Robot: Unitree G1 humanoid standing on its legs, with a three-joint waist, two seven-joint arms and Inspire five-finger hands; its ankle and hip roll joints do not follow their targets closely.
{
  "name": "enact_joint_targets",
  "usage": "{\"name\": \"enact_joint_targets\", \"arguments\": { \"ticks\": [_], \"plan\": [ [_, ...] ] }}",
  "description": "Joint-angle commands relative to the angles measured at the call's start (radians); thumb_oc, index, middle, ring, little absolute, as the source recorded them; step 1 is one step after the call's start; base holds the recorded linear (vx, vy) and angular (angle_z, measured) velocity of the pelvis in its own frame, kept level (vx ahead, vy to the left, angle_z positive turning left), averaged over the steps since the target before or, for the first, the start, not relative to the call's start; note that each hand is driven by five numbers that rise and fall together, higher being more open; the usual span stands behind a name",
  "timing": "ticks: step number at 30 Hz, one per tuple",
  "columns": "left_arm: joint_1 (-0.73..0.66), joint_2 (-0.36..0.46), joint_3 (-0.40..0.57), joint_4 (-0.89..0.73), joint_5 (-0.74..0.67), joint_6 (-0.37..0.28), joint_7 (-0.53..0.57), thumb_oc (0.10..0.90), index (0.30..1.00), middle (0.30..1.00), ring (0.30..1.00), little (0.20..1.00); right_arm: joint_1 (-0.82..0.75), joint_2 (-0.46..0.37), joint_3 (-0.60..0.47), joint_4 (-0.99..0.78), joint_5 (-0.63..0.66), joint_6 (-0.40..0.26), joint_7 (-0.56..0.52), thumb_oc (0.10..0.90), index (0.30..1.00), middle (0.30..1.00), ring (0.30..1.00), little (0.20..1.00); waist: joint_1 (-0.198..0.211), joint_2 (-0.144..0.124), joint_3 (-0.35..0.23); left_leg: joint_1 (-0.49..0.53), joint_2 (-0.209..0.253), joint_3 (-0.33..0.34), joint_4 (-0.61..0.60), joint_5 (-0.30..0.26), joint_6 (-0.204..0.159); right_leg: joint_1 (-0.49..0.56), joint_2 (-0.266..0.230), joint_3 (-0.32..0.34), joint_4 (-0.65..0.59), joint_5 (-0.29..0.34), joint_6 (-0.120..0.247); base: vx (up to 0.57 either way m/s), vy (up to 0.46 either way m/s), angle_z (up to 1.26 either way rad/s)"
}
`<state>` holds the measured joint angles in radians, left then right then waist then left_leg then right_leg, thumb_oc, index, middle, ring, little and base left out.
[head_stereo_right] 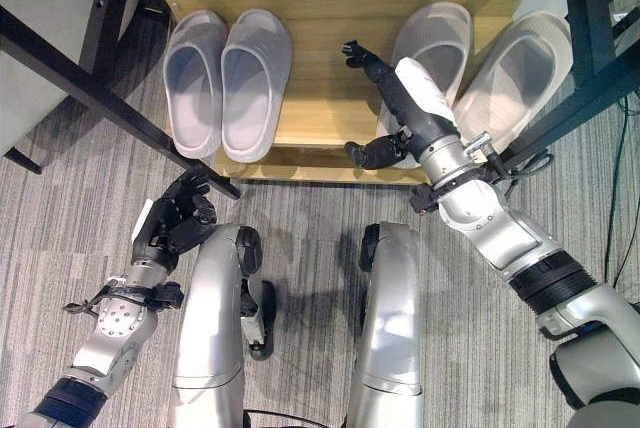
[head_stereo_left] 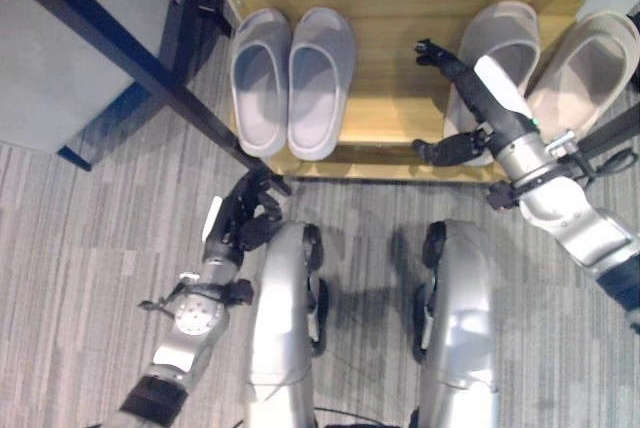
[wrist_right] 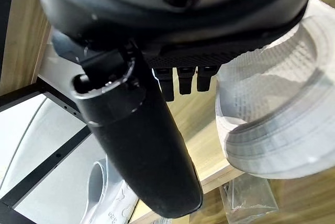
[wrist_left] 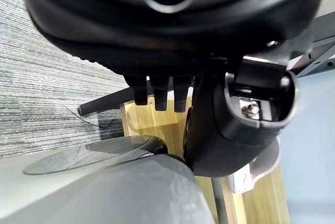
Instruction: Arrange the slippers neatly on the shoe rack.
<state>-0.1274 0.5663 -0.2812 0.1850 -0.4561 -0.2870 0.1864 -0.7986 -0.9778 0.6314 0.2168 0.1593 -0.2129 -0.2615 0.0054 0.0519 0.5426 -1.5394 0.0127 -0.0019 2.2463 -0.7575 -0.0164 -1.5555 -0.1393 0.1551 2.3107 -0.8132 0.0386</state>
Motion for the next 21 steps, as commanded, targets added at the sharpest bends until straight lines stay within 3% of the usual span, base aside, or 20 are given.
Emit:
{"name": "enact_joint_targets", "arguments": {
  "ticks": [1, 12, 21],
  "plan": [
    [0.209, 0.052, -0.076, 0.04, 0.066, 0.036, -0.019, 0.8, 0.9, 0.9, 0.9, 0.9, -0.053, -0.072, -0.13, -0.011, 0.017, -0.048, -0.062, 0.8, 0.9, 0.9, 0.9, 0.9, 0.063, -0.022, -0.023, -0.031, -0.02, -0.021, -0.024, -0.037, -0.013, -0.015, 0.012, 0.046, 0.008, 0.047, -0.11, 0.0, 0.0, 0.0],
    [0.201, 0.036, -0.06, 0.045, 0.064, 0.039, -0.018, 0.8, 0.9, 0.9, 0.9, 0.9, -0.032, -0.015, -0.223, -0.143, 0.036, -0.083, -0.085, 0.8, 0.9, 0.9, 0.9, 0.9, 0.054, -0.029, -0.023, -0.031, -0.022, -0.015, -0.022, -0.037, -0.014, -0.015, 0.018, 0.043, 0.009, 0.048, -0.112, 0.0, 0.0, 0.0],
    [0.179, -0.01, 0.021, 0.039, 0.026, 0.027, 0.004, 0.8, 0.9, 0.9, 0.9, 0.9, 0.061, 0.049, -0.351, -0.368, 0.068, -0.13, -0.056, 0.8, 0.9, 0.9, 0.9, 0.9, 0.041, -0.062, -0.023, -0.031, -0.029, -0.01, -0.031, -0.029, -0.017, -0.015, 0.033, 0.049, 0.007, 0.062, -0.11, 0.0, -0.018, 0.0]
  ]
}}
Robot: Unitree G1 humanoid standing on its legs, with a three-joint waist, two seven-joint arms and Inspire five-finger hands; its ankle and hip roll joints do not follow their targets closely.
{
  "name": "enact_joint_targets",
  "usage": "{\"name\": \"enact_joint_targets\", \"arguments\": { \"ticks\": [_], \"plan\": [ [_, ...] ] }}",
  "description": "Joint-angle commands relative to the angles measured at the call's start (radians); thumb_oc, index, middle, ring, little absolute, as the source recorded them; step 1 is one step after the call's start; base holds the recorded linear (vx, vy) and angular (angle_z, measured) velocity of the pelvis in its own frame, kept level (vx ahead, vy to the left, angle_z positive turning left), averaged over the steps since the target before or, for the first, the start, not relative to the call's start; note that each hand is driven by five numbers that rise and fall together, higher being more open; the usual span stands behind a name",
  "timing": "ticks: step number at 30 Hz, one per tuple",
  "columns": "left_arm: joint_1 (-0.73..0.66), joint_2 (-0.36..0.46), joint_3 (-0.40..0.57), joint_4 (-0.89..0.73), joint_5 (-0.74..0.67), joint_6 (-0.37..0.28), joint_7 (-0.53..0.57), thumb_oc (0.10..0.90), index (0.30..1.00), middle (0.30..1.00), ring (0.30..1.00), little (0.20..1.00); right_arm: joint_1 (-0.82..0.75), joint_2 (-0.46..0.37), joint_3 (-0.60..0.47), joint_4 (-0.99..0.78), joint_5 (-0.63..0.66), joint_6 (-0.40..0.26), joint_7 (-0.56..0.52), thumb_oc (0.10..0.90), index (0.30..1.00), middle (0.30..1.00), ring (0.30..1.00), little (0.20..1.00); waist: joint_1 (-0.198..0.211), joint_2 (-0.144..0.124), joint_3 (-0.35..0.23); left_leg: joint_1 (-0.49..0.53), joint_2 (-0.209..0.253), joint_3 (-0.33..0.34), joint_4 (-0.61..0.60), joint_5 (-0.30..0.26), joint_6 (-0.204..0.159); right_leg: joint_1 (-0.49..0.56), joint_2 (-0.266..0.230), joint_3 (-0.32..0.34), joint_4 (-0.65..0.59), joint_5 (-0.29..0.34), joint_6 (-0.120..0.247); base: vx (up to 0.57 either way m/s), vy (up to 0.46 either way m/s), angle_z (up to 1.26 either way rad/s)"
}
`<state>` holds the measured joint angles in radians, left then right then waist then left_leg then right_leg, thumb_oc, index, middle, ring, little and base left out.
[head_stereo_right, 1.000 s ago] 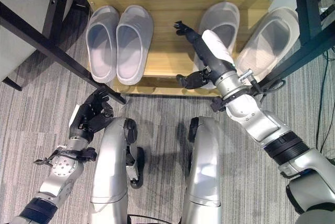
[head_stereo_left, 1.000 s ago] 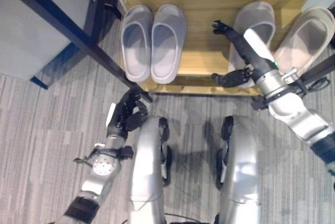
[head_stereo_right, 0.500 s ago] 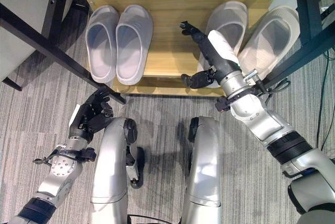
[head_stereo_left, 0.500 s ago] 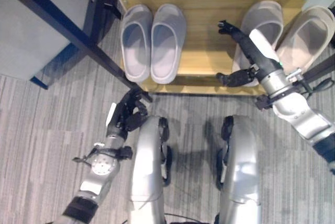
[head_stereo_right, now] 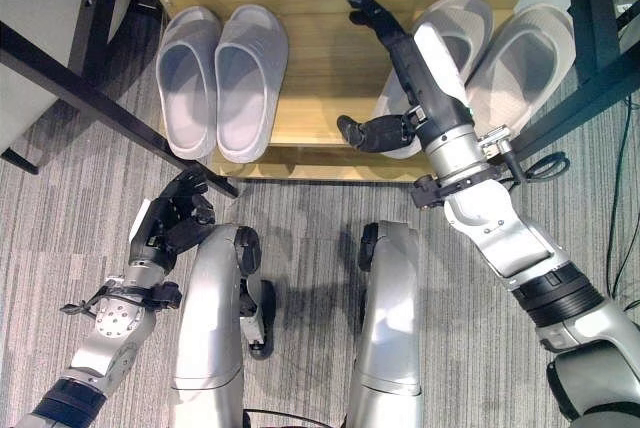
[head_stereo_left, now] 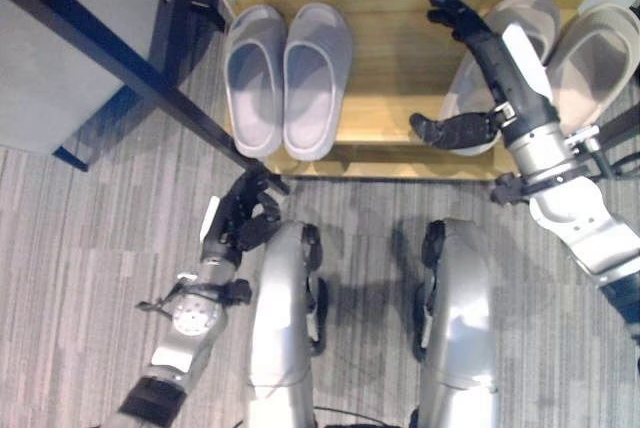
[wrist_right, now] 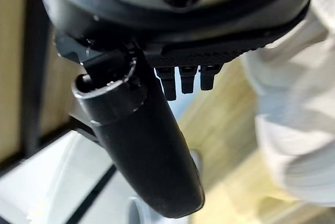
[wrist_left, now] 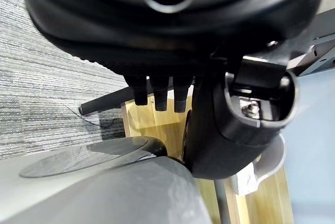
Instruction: Arrange the slippers neatly on the shoe rack.
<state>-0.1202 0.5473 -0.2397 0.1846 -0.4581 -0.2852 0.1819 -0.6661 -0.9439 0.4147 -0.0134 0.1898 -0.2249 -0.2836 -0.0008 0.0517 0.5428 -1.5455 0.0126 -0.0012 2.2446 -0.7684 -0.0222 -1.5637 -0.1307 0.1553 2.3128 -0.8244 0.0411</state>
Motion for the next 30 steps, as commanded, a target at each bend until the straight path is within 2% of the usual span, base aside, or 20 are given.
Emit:
{"name": "enact_joint_targets", "arguments": {
  "ticks": [1, 4, 7, 9, 12, 13, 14, 15, 16, 17, 21, 23, 24, 25, 26, 27, 28, 29, 30],
  "plan": [
    [0.169, 0.007, -0.003, 0.035, 0.026, 0.021, 0.014, 0.8, 0.9, 0.9, 0.9, 0.9, -0.057, 0.019, -0.151, -0.152, 0.041, -0.123, -0.03, 0.8, 0.9, 0.9, 0.9, 0.9, 0.047, -0.07, -0.023, -0.024, -0.028, -0.008, -0.037, -0.014, -0.012, -0.006, 0.025, 0.05, -0.004, 0.08, -0.115, 0.0, -0.056, 0.02],
    [0.157, 0.0, 0.043, 0.024, 0.026, 0.004, 0.03, 0.8, 0.9, 0.9, 0.9, 0.9, -0.021, 0.042, -0.19, -0.192, 0.049, -0.141, -0.022, 0.8, 0.9, 0.9, 0.9, 0.9, 0.054, -0.094, -0.023, -0.024, -0.025, 0.009, -0.099, 0.005, -0.016, -0.006, 0.031, 0.052, -0.052, 0.104, -0.127, -0.03, -0.074, 0.05],
    [0.107, -0.006, 0.095, 0.031, 0.037, -0.016, 0.048, 0.8, 0.9, 0.9, 0.9, 0.9, -0.025, 0.045, -0.224, -0.205, 0.035, -0.15, -0.021, 0.8, 0.9, 0.9, 0.9, 0.9, 0.068, -0.107, -0.023, -0.024, -0.034, 0.024, -0.275, 0.07, -0.016, 0.018, 0.024, 0.028, -0.211, 0.142, -0.132, -0.14, -0.045, 0.04],
    [0.06, -0.017, 0.127, 0.035, 0.039, -0.026, 0.048, 0.8, 0.9, 0.9, 0.9, 0.9, -0.031, 0.064, -0.256, -0.199, 0.023, -0.15, -0.018, 0.8, 0.9, 0.9, 0.9, 0.9, 0.073, -0.091, -0.023, -0.024, -0.058, 0.006, -0.405, 0.144, -0.01, 0.04, 0.019, -0.009, -0.338, 0.176, -0.129, -0.17, 0.054, 0.14],
    [0.0, -0.027, 0.157, 0.035, 0.035, -0.035, 0.041, 0.8, 0.9, 0.9, 0.9, 0.9, -0.028, 0.095, -0.29, -0.193, 0.001, -0.144, -0.005, 0.8, 0.9, 0.9, 0.9, 0.9, 0.072, -0.071, -0.023, -0.024, -0.076, -0.021, -0.526, 0.227, -0.002, 0.053, 0.003, -0.054, -0.468, 0.212, -0.118, -0.16, 0.08, 0.08],
    [-0.022, -0.032, 0.167, 0.037, 0.03, -0.038, 0.035, 0.8, 0.9, 0.9, 0.9, 0.9, -0.003, 0.124, -0.305, -0.174, -0.006, -0.139, 0.001, 0.8, 0.9, 0.9, 0.9, 0.9, 0.065, -0.059, -0.046, -0.024, -0.074, -0.046, -0.61, 0.277, 0.002, 0.058, -0.018, -0.086, -0.56, 0.234, -0.109, -0.12, 0.076, 0.03],
    [-0.021, -0.031, 0.166, 0.037, 0.03, -0.038, 0.034, 0.8, 0.9, 0.9, 0.9, 0.9, -0.001, 0.124, -0.307, -0.175, -0.006, -0.139, 0.001, 0.8, 0.9, 0.9, 0.9, 0.9, 0.064, -0.058, -0.048, -0.024, -0.076, -0.048, -0.617, 0.285, 0.002, 0.059, -0.02, -0.089, -0.567, 0.24, -0.109, -0.11, 0.079, 0.07],
    [-0.018, -0.036, 0.165, 0.037, 0.027, -0.038, 0.024, 0.8, 0.9, 0.9, 0.9, 0.9, 0.028, 0.145, -0.309, -0.159, -0.006, -0.135, 0.008, 0.8, 0.9, 0.9, 0.9, 0.9, 0.06, -0.052, -0.084, -0.024, -0.071, -0.057, -0.674, 0.312, 0.002, 0.064, -0.028, -0.11, -0.62, 0.253, -0.104, -0.05, 0.033, 0.09],
    [-0.017, -0.036, 0.164, 0.036, 0.027, -0.039, 0.024, 0.8, 0.9, 0.9, 0.9, 0.9, 0.031, 0.145, -0.31, -0.16, -0.006, -0.136, 0.009, 0.8, 0.9, 0.9, 0.9, 0.9, 0.06, -0.051, -0.088, -0.024, -0.073, -0.059, -0.682, 0.32, 0.003, 0.065, -0.029, -0.113, -0.628, 0.26, -0.105, -0.16, 0.039, 0.17],
    [-0.012, -0.043, 0.164, 0.041, 0.016, -0.037, 0.008, 0.8, 0.9, 0.9, 0.9, 0.9, 0.067, 0.183, -0.306, -0.145, -0.006, -0.129, 0.024, 0.8, 0.9, 0.9, 0.9, 0.9, 0.055, -0.05, -0.112, 0.023, -0.067, -0.07, -0.791, 0.366, 0.001, 0.114, -0.041, -0.149, -0.741, 0.29, -0.097, -0.19, 0.021, 0.15],
    [0.005, -0.063, 0.144, 0.044, 0.002, -0.037, -0.039, 0.8, 0.9, 0.9, 0.9, 0.9, 0.164, 0.24, -0.268, -0.082, -0.039, -0.106, 0.072, 0.8, 0.9, 0.9, 0.9, 0.9, 0.05, -0.058, -0.125, 0.19, -0.06, -0.09, -1.038, 0.452, -0.01, 0.277, -0.04, -0.198, -0.987, 0.361, -0.079, -0.19, -0.02, 0.12],
    [0.013, -0.068, 0.128, 0.049, -0.002, -0.035, -0.062, 0.8, 0.9, 0.9, 0.9, 0.9, 0.224, 0.269, -0.241, -0.045, -0.058, -0.091, 0.098, 0.8, 0.9, 0.9, 0.9, 0.9, 0.046, -0.063, -0.135, 0.271, -0.059, -0.107, -1.156, 0.502, -0.015, 0.358, -0.038, -0.223, -1.113, 0.403, -0.071, -0.12, -0.037, 0.08],
    [0.014, -0.068, 0.128, 0.049, -0.002, -0.035, -0.063, 0.8, 0.9, 0.9, 0.9, 0.9, 0.224, 0.269, -0.241, -0.045, -0.058, -0.092, 0.098, 0.8, 0.9, 0.9, 0.9, 0.9, 0.046, -0.062, -0.134, 0.273, -0.059, -0.108, -1.158, 0.503, -0.015, 0.361, -0.038, -0.224, -1.115, 0.404, -0.071, -0.1, -0.046, 0.09],
    [0.036, -0.076, 0.115, 0.046, -0.001, -0.03, -0.089, 0.8, 0.9, 0.9, 0.9, 0.9, 0.297, 0.299, -0.222, 0.005, -0.09, -0.079, 0.116, 0.8, 0.9, 0.9, 0.9, 0.9, 0.044, -0.07, -0.147, 0.357, -0.053, -0.122, -1.27, 0.546, -0.023, 0.446, -0.039, -0.248, -1.238, 0.436, -0.061, -0.07, -0.032, 0.08],
    [0.038, -0.075, 0.115, 0.046, -0.001, -0.03, -0.089, 0.8, 0.9, 0.9, 0.9, 0.9, 0.299, 0.3, -0.222, 0.006, -0.091, -0.079, 0.116, 0.8, 0.9, 0.9, 0.9, 0.9, 0.044, -0.069, -0.144, 0.365, -0.052, -0.124, -1.278, 0.55, -0.023, 0.456, -0.038, -0.25, -1.247, 0.44, -0.061, -0.08, -0.054, 0.09],
    [0.054, -0.08, 0.105, 0.045, 0.001, -0.024, -0.107, 0.8, 0.9, 0.9, 0.9, 0.9, 0.352, 0.328, -0.202, 0.051, -0.118, -0.068, 0.126, 0.8, 0.9, 0.9, 0.9, 0.9, 0.047, -0.075, -0.159, 0.452, -0.036, -0.149, -1.394, 0.587, -0.022, 0.534, -0.035, -0.269, -1.344, 0.469, -0.049, -0.03, -0.025, 0.05],
    [0.056, -0.079, 0.105, 0.044, 0.001, -0.024, -0.108, 0.8, 0.9, 0.9, 0.9, 0.9, 0.354, 0.329, -0.201, 0.051, -0.119, -0.068, 0.125, 0.8, 0.9, 0.9, 0.9, 0.9, 0.047, -0.074, -0.156, 0.461, -0.036, -0.151, -1.403, 0.592, -0.022, 0.543, -0.034, -0.272, -1.353, 0.473, -0.049, -0.02, -0.051, 0.06],
    [0.076, -0.081, 0.097, 0.044, 0.001, -0.02, -0.128, 0.8, 0.9, 0.9, 0.9, 0.9, 0.41, 0.356, -0.187, 0.105, -0.149, -0.056, 0.137, 0.8, 0.9, 0.9, 0.9, 0.9, 0.048, -0.074, -0.173, 0.566, -0.029, -0.161, -1.536, 0.628, -0.024, 0.634, -0.022, -0.303, -1.463, 0.51, -0.032, -0.01, -0.029, 0.03],
    [0.076, -0.081, 0.097, 0.044, 0.001, -0.02, -0.128, 0.8, 0.9, 0.9, 0.9, 0.9, 0.41, 0.356, -0.187, 0.105, -0.149, -0.057, 0.137, 0.8, 0.9, 0.9, 0.9, 0.9, 0.048, -0.074, -0.171, 0.568, -0.028, -0.162, -1.537, 0.628, -0.024, 0.637, -0.021, -0.303, -1.465, 0.511, -0.032, -0.06, -0.035, 0.07]
  ]
}}
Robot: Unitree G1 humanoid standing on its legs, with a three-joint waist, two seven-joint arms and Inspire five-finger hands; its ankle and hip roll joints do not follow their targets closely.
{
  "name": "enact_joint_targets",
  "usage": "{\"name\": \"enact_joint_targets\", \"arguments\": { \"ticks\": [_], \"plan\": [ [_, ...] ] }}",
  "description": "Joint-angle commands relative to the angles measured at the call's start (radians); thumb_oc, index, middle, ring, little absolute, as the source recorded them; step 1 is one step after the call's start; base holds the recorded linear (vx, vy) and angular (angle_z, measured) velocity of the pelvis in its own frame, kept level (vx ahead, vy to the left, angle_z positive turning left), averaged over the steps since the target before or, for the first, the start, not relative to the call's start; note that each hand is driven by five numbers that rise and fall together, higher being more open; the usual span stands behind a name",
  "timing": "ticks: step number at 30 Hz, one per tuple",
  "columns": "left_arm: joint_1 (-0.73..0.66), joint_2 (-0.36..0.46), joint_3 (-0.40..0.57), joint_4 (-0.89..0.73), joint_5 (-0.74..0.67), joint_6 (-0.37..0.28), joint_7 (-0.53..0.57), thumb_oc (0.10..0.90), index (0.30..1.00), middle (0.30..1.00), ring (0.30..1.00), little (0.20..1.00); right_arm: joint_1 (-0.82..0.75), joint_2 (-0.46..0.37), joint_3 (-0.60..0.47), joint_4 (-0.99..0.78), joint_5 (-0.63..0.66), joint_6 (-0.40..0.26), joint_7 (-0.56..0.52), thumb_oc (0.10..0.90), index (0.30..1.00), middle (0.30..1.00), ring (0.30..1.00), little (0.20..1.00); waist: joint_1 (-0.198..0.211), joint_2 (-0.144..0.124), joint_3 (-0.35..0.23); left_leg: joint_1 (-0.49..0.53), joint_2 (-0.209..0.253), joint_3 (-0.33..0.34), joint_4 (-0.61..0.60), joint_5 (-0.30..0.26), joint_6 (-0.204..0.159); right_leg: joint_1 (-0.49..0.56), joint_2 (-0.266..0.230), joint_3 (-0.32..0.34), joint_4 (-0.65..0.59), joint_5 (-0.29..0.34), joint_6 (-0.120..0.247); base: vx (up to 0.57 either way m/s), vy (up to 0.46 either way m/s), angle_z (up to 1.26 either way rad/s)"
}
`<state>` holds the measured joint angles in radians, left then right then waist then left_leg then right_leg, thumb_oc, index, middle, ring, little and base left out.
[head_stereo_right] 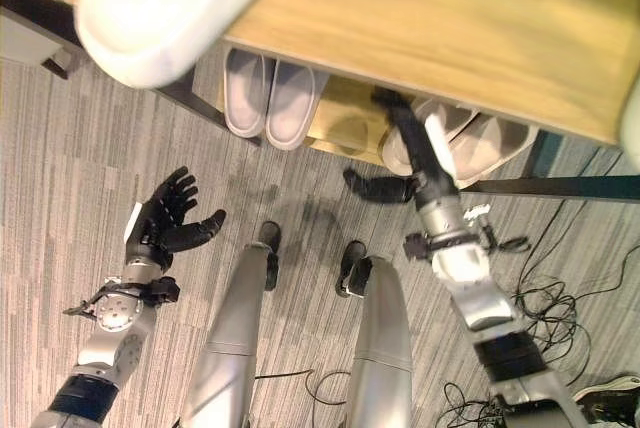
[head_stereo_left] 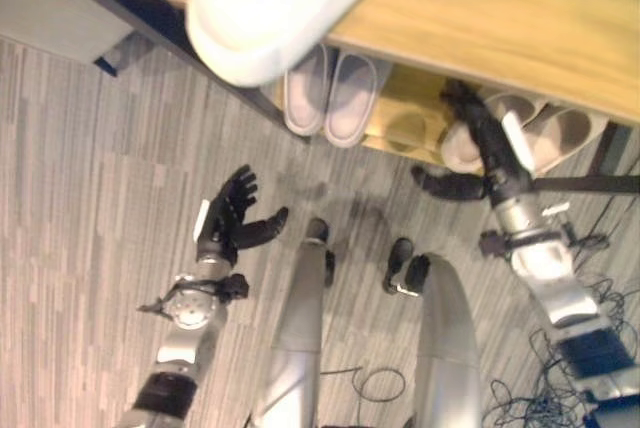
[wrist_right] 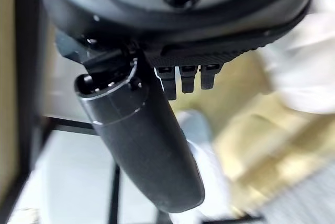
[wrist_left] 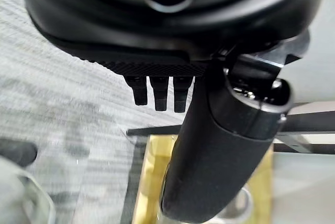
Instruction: Arrange the slippers neatly on the shoe rack.
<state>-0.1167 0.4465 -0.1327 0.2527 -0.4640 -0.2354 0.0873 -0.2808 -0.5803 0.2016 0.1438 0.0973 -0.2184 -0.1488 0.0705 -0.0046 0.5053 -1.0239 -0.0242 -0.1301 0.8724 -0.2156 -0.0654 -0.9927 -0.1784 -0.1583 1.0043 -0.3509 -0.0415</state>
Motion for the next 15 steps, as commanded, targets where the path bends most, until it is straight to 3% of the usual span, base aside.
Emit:
{"name": "enact_joint_targets", "arguments": {
  "ticks": [1, 2, 3, 6, 7, 9, 10, 12, 15],
  "plan": [
    [0.092, 0.022, -0.019, -0.015, 0.021, -0.065, -0.052, 0.8, 0.9, 0.9, 0.9, 0.9, 0.072, 0.013, 0.032, 0.017, -0.088, -0.048, 0.003, 0.8, 0.9, 0.9, 0.9, 0.9, -0.018, -0.018, -0.155, 0.146, 0.014, -0.035, -0.322, 0.162, 0.01, 0.15, 0.035, -0.029, -0.279, 0.118, 0.063, 0.03, -0.036, 0.06],
    [0.094, 0.021, -0.019, -0.014, 0.02, -0.065, -0.052, 0.8, 0.9, 0.9, 0.9, 0.9, 0.074, 0.012, 0.033, 0.018, -0.088, -0.049, 0.003, 0.8, 0.9, 0.9, 0.9, 0.9, -0.022, -0.018, -0.156, 0.163, 0.014, -0.037, -0.315, 0.127, 0.008, 0.167, 0.038, -0.02, -0.273, 0.086, 0.071, 0.0, -0.053, 0.08],
    [0.108, 0.024, -0.026, -0.005, 0.036, -0.058, -0.06, 0.8, 0.9, 0.9, 0.9, 0.9, 0.117, 0.03, 0.04, 0.068, -0.097, -0.041, 0.01, 0.8, 0.9, 0.9, 0.9, 0.9, -0.022, -0.021, -0.179, 0.256, 0.023, -0.03, -0.438, 0.198, -0.005, 0.262, 0.045, -0.046, -0.404, 0.155, 0.075, 0.09, -0.053, 0.12],
    [0.135, 0.023, -0.041, 0.009, 0.061, -0.049, -0.076, 0.8, 0.9, 0.9, 0.9, 0.9, 0.169, 0.051, 0.058, 0.165, -0.117, -0.022, 0.021, 0.8, 0.9, 0.9, 0.9, 0.9, -0.022, -0.02, -0.211, 0.43, 0.034, -0.022, -0.606, 0.251, -0.018, 0.426, 0.063, -0.067, -0.566, 0.203, 0.094, 0.11, -0.026, 0.04],
    [0.136, 0.023, -0.041, 0.009, 0.061, -0.049, -0.076, 0.8, 0.9, 0.9, 0.9, 0.9, 0.169, 0.052, 0.058, 0.166, -0.117, -0.023, 0.02, 0.8, 0.9, 0.9, 0.9, 0.9, -0.022, -0.019, -0.206, 0.439, 0.035, -0.022, -0.612, 0.254, -0.019, 0.434, 0.065, -0.067, -0.572, 0.206, 0.093, 0.17, -0.029, -0.17],
    [0.153, 0.023, -0.059, 0.029, 0.085, -0.034, -0.096, 0.8, 0.9, 0.9, 0.9, 0.9, 0.216, 0.066, 0.058, 0.26, -0.128, -0.001, 0.038, 0.8, 0.9, 0.9, 0.9, 0.9, -0.029, -0.017, -0.244, 0.579, 0.046, -0.019, -0.736, 0.283, -0.028, 0.567, 0.08, -0.073, -0.696, 0.24, 0.107, 0.17, -0.014, -0.12],
    [0.152, 0.023, -0.059, 0.029, 0.085, -0.034, -0.095, 0.8, 0.9, 0.9, 0.9, 0.9, 0.216, 0.066, 0.057, 0.26, -0.128, -0.001, 0.038, 0.8, 0.9, 0.9, 0.9, 0.9, -0.029, -0.015, -0.244, 0.58, 0.047, -0.02, -0.743, 0.291, -0.027, 0.57, 0.082, -0.074, -0.705, 0.249, 0.108, 0.16, -0.002, -0.01],
    [0.168, 0.03, -0.081, 0.024, 0.111, -0.021, -0.118, 0.8, 0.9, 0.9, 0.9, 0.9, 0.248, 0.085, 0.048, 0.351, -0.138, 0.009, 0.046, 0.8, 0.9, 0.9, 0.9, 0.9, -0.039, -0.014, -0.291, 0.698, 0.061, -0.002, -0.837, 0.306, -0.034, 0.688, 0.095, -0.069, -0.802, 0.274, 0.125, 0.19, 0.002, -0.03],
    [0.193, 0.026, -0.086, 0.005, 0.093, -0.007, -0.148, 0.8, 0.9, 0.9, 0.9, 0.9, 0.275, 0.101, 0.048, 0.423, -0.17, 0.017, 0.06, 0.8, 0.9, 0.9, 0.9, 0.9, -0.044, -0.011, -0.343, 0.795, 0.066, 0.016, -0.907, 0.318, -0.034, 0.786, 0.109, -0.062, -0.889, 0.297, 0.133, 0.2, -0.013, -0.1]
  ]
}}
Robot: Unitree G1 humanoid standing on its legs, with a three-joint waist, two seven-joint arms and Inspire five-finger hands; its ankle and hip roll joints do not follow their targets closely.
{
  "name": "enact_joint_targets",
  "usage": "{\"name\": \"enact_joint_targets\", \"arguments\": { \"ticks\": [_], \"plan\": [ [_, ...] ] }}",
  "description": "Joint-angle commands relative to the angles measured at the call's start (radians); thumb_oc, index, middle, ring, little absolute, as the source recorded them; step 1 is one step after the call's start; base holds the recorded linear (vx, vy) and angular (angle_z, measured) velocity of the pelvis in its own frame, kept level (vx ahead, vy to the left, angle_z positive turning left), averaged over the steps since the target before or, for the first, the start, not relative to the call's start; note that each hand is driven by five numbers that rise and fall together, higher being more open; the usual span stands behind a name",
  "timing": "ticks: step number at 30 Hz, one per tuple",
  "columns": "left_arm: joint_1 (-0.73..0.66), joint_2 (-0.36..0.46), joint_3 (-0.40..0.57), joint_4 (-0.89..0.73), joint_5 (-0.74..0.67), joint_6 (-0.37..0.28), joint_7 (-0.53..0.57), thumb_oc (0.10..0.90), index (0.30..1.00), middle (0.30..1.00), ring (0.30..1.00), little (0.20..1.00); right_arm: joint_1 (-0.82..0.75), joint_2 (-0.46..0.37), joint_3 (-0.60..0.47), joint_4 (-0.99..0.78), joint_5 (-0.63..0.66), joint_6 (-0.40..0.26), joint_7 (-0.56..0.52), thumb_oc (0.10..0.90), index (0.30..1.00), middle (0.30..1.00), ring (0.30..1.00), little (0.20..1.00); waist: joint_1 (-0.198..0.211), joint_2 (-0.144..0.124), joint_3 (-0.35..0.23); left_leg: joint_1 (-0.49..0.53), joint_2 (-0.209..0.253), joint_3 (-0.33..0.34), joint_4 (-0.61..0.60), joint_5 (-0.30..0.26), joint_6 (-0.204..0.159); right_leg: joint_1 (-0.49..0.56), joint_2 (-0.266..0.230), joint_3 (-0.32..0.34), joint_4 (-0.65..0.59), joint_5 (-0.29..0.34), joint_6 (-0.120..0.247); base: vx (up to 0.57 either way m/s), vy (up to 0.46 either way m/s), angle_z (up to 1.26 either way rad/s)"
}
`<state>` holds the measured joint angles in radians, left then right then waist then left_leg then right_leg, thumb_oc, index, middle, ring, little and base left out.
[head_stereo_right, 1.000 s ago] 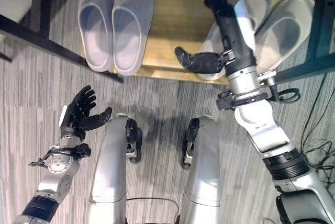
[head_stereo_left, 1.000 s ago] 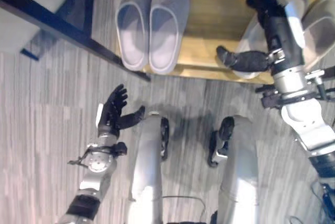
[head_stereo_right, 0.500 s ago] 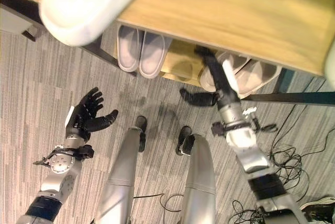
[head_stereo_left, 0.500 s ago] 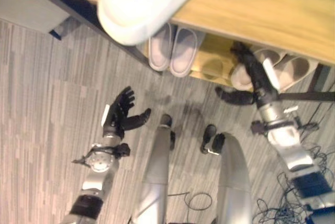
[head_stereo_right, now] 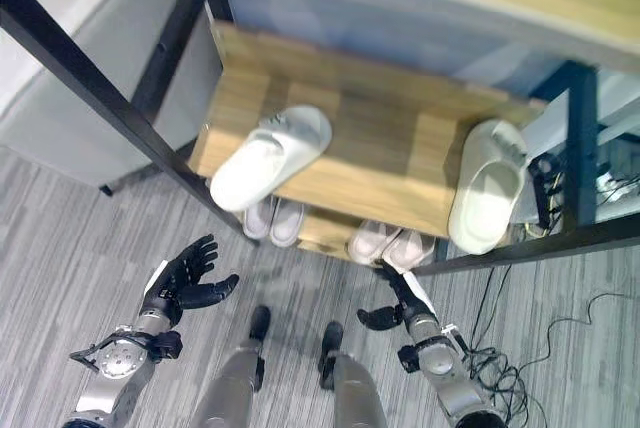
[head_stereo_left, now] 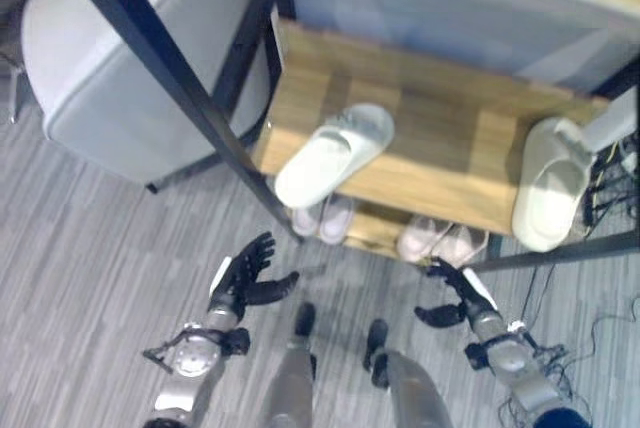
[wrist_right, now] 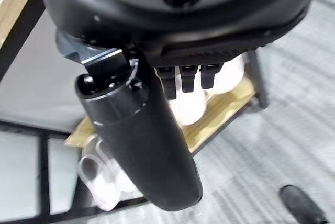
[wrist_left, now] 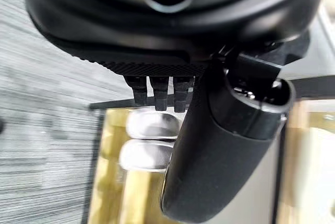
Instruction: Arrange the slippers neatly on the shoe rack.
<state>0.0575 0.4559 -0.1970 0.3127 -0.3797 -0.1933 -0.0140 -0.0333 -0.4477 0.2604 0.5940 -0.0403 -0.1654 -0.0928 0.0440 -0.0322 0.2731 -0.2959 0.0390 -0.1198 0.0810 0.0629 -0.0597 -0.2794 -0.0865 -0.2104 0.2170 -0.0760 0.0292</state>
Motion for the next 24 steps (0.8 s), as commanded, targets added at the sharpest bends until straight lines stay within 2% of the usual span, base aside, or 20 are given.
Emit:
{"name": "enact_joint_targets", "arguments": {
  "ticks": [1, 2, 3, 5, 9, 18, 24],
  "plan": [
    [0.033, 0.014, -0.019, -0.07, -0.007, -0.044, -0.058, 0.8, 0.9, 0.9, 0.9, 0.9, 0.039, -0.023, -0.011, -0.008, -0.042, -0.035, 0.006, 0.8, 0.9, 0.9, 0.9, 0.9, -0.018, 0.016, -0.126, 0.106, 0.006, 0.011, -0.143, 0.041, -0.04, 0.108, 0.022, -0.005, -0.132, 0.029, 0.067, 0.14, -0.034, -0.12],
    [0.034, 0.014, -0.019, -0.071, -0.007, -0.044, -0.058, 0.8, 0.9, 0.9, 0.9, 0.9, 0.039, -0.023, -0.011, -0.008, -0.042, -0.035, 0.006, 0.8, 0.9, 0.9, 0.9, 0.9, -0.018, 0.016, -0.124, 0.109, 0.006, 0.011, -0.144, 0.042, -0.04, 0.111, 0.023, -0.005, -0.134, 0.03, 0.067, 0.19, -0.035, -0.1],
    [0.048, 0.019, -0.026, -0.114, -0.019, -0.042, -0.083, 0.8, 0.9, 0.9, 0.9, 0.9, 0.058, -0.009, -0.009, 0.037, -0.054, -0.029, 0.013, 0.8, 0.9, 0.9, 0.9, 0.9, -0.023, 0.018, -0.156, 0.15, 0.004, 0.02, -0.158, 0.037, -0.042, 0.158, 0.027, 0.002, -0.169, 0.037, 0.07, 0.18, -0.029, -0.1],
    [0.061, 0.028, -0.03, -0.15, -0.018, -0.036, -0.099, 0.8, 0.9, 0.9, 0.9, 0.9, 0.072, 0.008, -0.005, 0.079, -0.058, -0.024, 0.019, 0.8, 0.9, 0.9, 0.9, 0.9, -0.026, 0.018, -0.181, 0.187, 0.001, 0.031, -0.168, 0.028, -0.043, 0.202, 0.032, 0.014, -0.205, 0.041, 0.073, 0.17, -0.029, -0.12],
    [0.085, 0.047, -0.027, -0.204, 0.001, -0.035, -0.109, 0.8, 0.9, 0.9, 0.9, 0.9, 0.091, 0.042, -0.007, 0.153, -0.051, -0.012, 0.02, 0.8, 0.9, 0.9, 0.9, 0.9, -0.03, 0.019, -0.205, 0.233, -0.004, 0.052, -0.168, 0.014, -0.045, 0.266, 0.035, 0.027, -0.255, 0.052, 0.077, 0.1, -0.051, -0.04],
    [0.119, 0.009, -0.016, -0.295, -0.084, -0.022, -0.137, 0.8, 0.9, 0.9, 0.9, 0.9, 0.109, 0.082, -0.012, 0.221, -0.036, 0.008, 0.008, 0.8, 0.9, 0.9, 0.9, 0.9, -0.032, 0.038, -0.216, 0.264, -0.008, 0.085, -0.168, 0.005, -0.048, 0.311, 0.036, 0.042, -0.304, 0.062, 0.082, -0.01, -0.042, -0.09],
    [0.145, 0.003, -0.016, -0.292, -0.068, -0.018, -0.138, 0.8, 0.9, 0.9, 0.9, 0.9, 0.124, 0.077, -0.016, 0.213, -0.027, 0.011, 0.01, 0.8, 0.9, 0.9, 0.9, 0.9, -0.036, 0.052, -0.207, 0.285, -0.002, 0.105, -0.168, -0.002, -0.044, 0.321, 0.038, 0.058, -0.304, 0.056, 0.082, 0.0, -0.026, -0.09]
  ]
}}
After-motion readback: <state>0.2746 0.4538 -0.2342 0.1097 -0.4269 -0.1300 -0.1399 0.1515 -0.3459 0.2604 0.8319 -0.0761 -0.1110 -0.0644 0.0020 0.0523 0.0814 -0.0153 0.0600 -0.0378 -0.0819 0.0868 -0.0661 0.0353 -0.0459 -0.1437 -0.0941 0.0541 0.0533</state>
